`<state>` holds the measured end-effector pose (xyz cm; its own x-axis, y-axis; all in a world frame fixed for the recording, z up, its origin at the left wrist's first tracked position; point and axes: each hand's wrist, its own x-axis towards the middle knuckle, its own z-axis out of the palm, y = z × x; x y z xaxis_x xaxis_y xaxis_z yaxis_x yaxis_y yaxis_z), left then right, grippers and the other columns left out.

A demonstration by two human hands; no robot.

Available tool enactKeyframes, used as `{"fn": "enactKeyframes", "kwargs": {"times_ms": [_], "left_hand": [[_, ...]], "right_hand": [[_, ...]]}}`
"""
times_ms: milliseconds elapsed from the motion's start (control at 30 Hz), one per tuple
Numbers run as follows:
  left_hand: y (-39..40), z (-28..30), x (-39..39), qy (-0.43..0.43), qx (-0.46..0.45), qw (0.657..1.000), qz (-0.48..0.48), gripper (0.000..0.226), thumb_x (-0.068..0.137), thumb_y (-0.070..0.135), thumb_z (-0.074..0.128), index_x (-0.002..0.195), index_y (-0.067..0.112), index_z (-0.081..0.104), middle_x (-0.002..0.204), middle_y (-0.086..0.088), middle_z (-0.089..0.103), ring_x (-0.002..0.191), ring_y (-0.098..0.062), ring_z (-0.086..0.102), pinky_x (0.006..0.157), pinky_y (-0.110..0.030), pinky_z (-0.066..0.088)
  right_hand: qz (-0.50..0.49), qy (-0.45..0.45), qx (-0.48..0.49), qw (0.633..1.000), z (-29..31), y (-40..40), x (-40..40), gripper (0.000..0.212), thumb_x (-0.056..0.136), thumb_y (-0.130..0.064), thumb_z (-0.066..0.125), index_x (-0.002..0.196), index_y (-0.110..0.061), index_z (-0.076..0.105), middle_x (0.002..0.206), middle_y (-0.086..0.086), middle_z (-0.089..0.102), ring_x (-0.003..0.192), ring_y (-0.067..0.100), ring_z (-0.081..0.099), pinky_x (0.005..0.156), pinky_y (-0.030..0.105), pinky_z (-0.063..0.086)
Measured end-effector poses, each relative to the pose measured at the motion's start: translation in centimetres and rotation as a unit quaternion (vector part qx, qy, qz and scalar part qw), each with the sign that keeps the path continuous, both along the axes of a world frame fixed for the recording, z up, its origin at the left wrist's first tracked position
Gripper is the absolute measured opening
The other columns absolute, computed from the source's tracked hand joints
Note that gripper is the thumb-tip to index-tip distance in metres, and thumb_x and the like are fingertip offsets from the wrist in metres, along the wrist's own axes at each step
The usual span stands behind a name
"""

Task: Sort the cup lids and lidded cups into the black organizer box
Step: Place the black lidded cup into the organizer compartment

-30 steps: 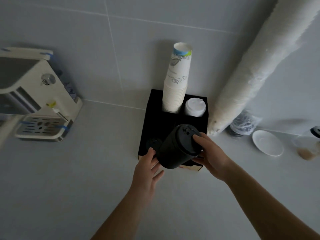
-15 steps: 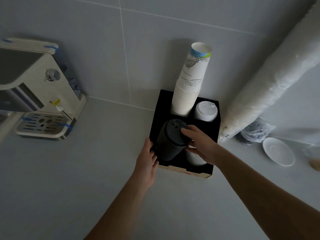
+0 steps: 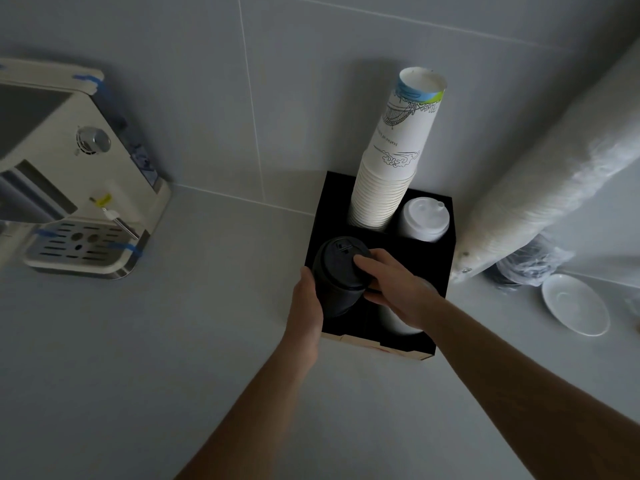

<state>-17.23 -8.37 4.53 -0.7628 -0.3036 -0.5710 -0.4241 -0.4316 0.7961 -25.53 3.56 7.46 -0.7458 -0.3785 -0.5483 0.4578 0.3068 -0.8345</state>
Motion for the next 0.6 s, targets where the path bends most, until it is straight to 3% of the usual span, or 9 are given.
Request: {"fn": "enactKeyframes", "kwargs": {"times_ms": [100, 200, 333, 433, 500, 600], "left_hand": [[-0.2, -0.3, -0.6, -0.019, -0.001, 1.0, -0.007, 0.063, 0.096, 0.06, 0.019, 0.141, 0.025, 0.046, 0.142, 0.0, 0.052, 0.129, -0.018, 0.048, 0.103, -0.029, 0.036], [-0.2, -0.4, -1.1, -0.022, 0.0, 1.0, -0.003, 0.068, 0.092, 0.066, 0.019, 0.141, 0.028, 0.046, 0.143, 0.0, 0.052, 0.129, -0.018, 0.049, 0.112, -0.037, 0.035], [0.0, -0.6, -1.7, -0.023, 0.009, 1.0, 0.014, 0.073, 0.087, 0.073, 0.02, 0.139, 0.03, 0.048, 0.14, 0.0, 0.055, 0.128, -0.018, 0.051, 0.113, -0.041, 0.036], [0.0, -0.9, -2.0, -0.025, 0.014, 0.999, 0.02, 0.081, 0.077, 0.081, 0.026, 0.137, 0.033, 0.049, 0.14, 0.004, 0.055, 0.125, -0.016, 0.054, 0.11, -0.036, 0.038], [-0.1, -0.3, -2.0, -0.025, 0.014, 0.999, 0.022, 0.073, 0.085, 0.075, 0.023, 0.139, 0.032, 0.046, 0.138, 0.01, 0.052, 0.125, -0.012, 0.05, 0.103, -0.027, 0.036], [-0.2, -0.5, -2.0, -0.031, 0.023, 0.999, 0.023, 0.066, 0.091, 0.066, 0.02, 0.141, 0.03, 0.045, 0.138, 0.008, 0.051, 0.118, -0.01, 0.048, 0.096, -0.027, 0.034]], "right_hand": [[-0.007, 0.001, -0.006, 1.0, -0.1, 0.0, 0.6, 0.036, 0.094, -0.036, 0.057, 0.128, -0.025, 0.053, 0.125, -0.003, 0.065, 0.109, 0.012, 0.063, 0.078, 0.027, 0.046], [-0.002, 0.003, -0.011, 1.0, -0.2, 0.0, 0.8, 0.038, 0.095, -0.038, 0.056, 0.132, -0.03, 0.052, 0.126, -0.006, 0.065, 0.112, 0.011, 0.062, 0.077, 0.025, 0.045], [0.003, 0.005, -0.002, 1.0, 0.1, -0.1, 0.6, 0.037, 0.096, -0.037, 0.055, 0.131, -0.027, 0.053, 0.124, -0.004, 0.066, 0.112, 0.014, 0.063, 0.075, 0.024, 0.045], [-0.002, 0.02, 0.012, 1.0, 0.1, 0.0, 0.4, 0.035, 0.094, -0.039, 0.057, 0.128, -0.027, 0.055, 0.121, -0.004, 0.068, 0.109, 0.014, 0.064, 0.073, 0.024, 0.046], [-0.01, 0.034, 0.021, 0.999, 0.0, 0.0, 0.3, 0.036, 0.093, -0.04, 0.058, 0.126, -0.026, 0.056, 0.119, -0.003, 0.069, 0.106, 0.014, 0.066, 0.071, 0.023, 0.047], [-0.009, 0.055, 0.035, 0.998, -0.5, 0.0, 0.2, 0.037, 0.09, -0.044, 0.061, 0.124, -0.028, 0.058, 0.118, -0.004, 0.069, 0.106, 0.014, 0.066, 0.075, 0.025, 0.046]]}}
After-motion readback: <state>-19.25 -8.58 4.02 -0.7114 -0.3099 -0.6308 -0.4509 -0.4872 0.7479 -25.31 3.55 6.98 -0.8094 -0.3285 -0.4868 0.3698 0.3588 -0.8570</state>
